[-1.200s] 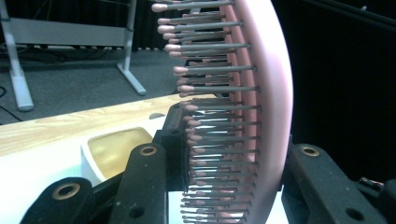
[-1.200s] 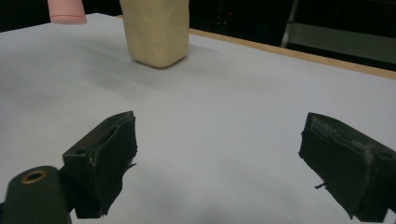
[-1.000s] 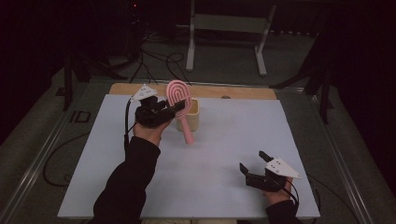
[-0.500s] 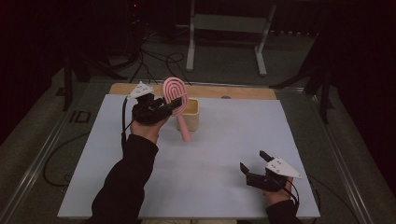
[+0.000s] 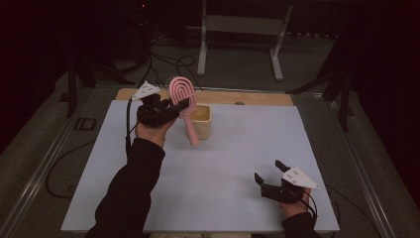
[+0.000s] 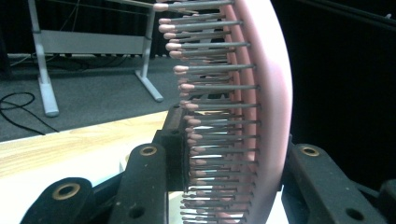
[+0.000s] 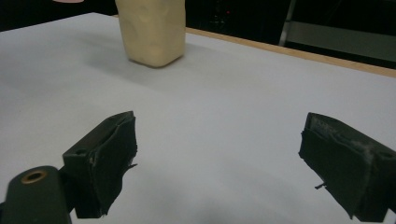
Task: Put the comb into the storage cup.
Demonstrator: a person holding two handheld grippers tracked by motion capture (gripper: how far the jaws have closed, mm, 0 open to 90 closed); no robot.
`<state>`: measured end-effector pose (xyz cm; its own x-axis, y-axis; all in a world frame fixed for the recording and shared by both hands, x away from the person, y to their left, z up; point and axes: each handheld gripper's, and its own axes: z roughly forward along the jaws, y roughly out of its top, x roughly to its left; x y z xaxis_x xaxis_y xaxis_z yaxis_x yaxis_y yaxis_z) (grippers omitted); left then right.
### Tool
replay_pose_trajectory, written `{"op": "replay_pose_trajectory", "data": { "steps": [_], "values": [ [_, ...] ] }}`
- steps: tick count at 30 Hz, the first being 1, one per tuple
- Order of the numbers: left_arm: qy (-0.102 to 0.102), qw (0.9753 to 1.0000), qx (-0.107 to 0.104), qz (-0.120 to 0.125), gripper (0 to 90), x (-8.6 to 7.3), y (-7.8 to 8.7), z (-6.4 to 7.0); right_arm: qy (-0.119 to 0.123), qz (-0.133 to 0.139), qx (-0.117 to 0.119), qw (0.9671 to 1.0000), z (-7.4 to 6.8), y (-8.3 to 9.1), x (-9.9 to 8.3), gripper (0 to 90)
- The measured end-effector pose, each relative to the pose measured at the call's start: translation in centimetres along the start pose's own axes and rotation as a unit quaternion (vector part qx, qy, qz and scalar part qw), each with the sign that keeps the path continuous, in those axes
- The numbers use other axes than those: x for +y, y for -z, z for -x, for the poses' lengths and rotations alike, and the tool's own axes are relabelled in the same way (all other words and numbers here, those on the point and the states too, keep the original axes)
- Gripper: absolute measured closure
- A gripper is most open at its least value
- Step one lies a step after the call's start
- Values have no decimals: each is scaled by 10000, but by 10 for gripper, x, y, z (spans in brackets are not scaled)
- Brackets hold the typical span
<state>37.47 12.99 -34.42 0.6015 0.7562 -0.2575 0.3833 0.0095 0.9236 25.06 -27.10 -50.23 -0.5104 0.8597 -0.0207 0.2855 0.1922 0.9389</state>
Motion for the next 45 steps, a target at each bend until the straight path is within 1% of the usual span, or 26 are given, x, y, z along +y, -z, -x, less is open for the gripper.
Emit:
{"op": "replay_pose_trajectory", "data": {
  "steps": [8,15,26,36,45],
  "values": [
    [-26,9999,105,49,638,6,3,-5,5,-27,-1,10000,0,0,0,108],
    [11,9997,200,114,638,12,5,-10,22,-30,-6,10000,-1,-1,0,108],
    [-64,9995,285,121,638,22,3,-10,35,-38,-14,10000,-1,-1,0,108],
    [-61,9991,386,162,638,31,2,-12,44,-56,-16,10000,-1,-1,-1,108],
    [-35,9988,463,159,638,33,-4,-14,45,-63,-20,10000,0,-1,-1,108]
  ]
}}
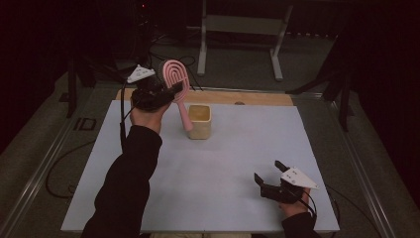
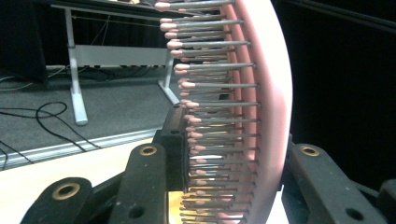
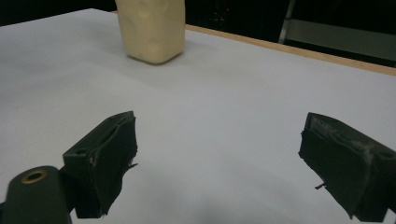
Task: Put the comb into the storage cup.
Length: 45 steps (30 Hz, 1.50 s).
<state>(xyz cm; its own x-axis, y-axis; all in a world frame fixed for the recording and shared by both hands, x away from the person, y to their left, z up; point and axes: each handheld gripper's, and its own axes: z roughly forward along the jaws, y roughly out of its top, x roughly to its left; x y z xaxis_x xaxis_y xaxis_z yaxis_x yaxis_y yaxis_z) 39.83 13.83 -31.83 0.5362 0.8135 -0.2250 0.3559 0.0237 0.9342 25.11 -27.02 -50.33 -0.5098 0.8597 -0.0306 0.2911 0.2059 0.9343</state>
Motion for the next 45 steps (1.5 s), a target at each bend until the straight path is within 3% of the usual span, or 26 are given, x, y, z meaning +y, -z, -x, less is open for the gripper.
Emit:
{"op": "replay_pose_trajectory", "data": {
  "steps": [17,22,45],
  "values": [
    [-69,9998,175,1,638,9,-9,1,-35,-12,-30,10000,0,0,0,110],
    [-19,9995,319,-46,638,9,-13,-4,-22,-17,-29,10000,0,0,0,110],
    [9,9995,322,2,638,12,-32,6,-18,-20,-19,10000,0,-1,0,110]
  ]
}}
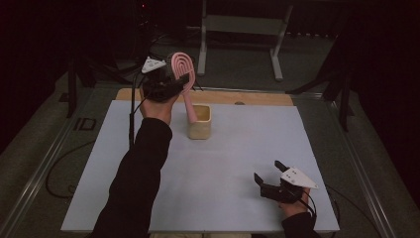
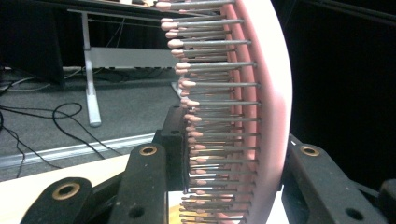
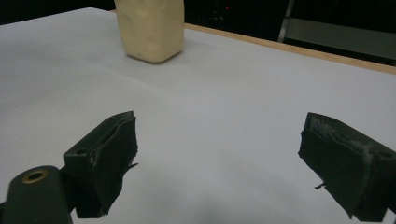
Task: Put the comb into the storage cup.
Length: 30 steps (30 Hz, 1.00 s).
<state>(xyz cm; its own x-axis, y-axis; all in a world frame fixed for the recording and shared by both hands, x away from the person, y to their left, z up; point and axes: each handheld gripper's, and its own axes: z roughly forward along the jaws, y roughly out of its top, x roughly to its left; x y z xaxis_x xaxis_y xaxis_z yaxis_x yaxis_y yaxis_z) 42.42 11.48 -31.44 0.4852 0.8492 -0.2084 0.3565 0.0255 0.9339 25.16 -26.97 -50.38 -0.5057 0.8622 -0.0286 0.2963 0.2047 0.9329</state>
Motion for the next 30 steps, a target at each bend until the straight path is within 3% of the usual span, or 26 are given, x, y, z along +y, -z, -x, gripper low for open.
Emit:
{"op": "replay_pose_trajectory", "data": {
  "steps": [21,30],
  "values": [
    [-6,9998,157,110,638,-5,-19,4,-35,18,-2,10000,1,1,0,110],
    [-160,9996,209,131,638,-4,-25,10,-33,13,-5,10000,1,1,0,111]
  ]
}}
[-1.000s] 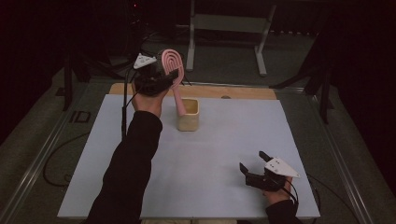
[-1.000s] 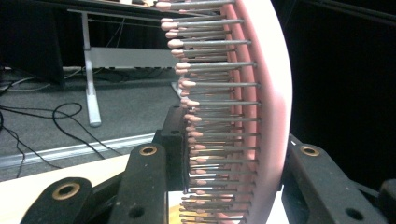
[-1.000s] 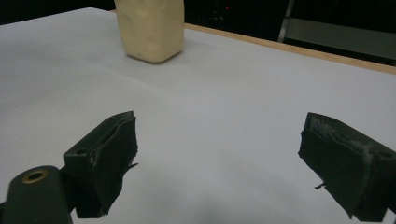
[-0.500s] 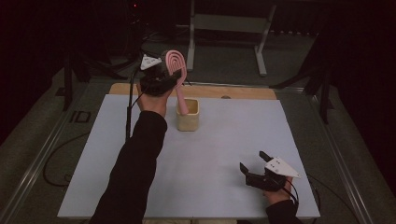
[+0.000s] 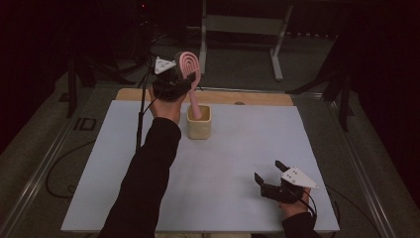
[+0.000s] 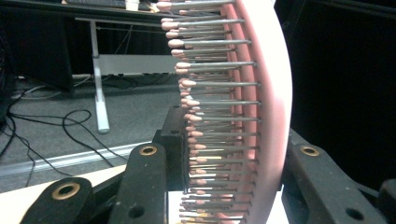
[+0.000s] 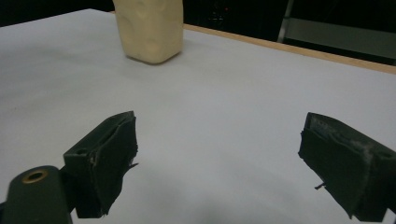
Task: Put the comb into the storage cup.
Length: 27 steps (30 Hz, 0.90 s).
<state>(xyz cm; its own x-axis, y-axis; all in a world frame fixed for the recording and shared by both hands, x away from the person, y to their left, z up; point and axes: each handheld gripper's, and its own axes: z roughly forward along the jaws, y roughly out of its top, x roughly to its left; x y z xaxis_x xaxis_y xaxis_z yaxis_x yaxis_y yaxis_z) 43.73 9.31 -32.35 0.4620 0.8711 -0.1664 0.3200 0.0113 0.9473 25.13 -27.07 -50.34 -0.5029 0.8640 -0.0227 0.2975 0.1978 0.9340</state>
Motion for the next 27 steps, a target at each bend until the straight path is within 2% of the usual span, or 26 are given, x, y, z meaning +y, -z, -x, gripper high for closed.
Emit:
{"op": "replay_pose_trajectory", "data": {
  "steps": [27],
  "values": [
    [32,10000,20,-11,638,-12,-20,13,-22,15,9,10000,1,0,0,111]
  ]
}}
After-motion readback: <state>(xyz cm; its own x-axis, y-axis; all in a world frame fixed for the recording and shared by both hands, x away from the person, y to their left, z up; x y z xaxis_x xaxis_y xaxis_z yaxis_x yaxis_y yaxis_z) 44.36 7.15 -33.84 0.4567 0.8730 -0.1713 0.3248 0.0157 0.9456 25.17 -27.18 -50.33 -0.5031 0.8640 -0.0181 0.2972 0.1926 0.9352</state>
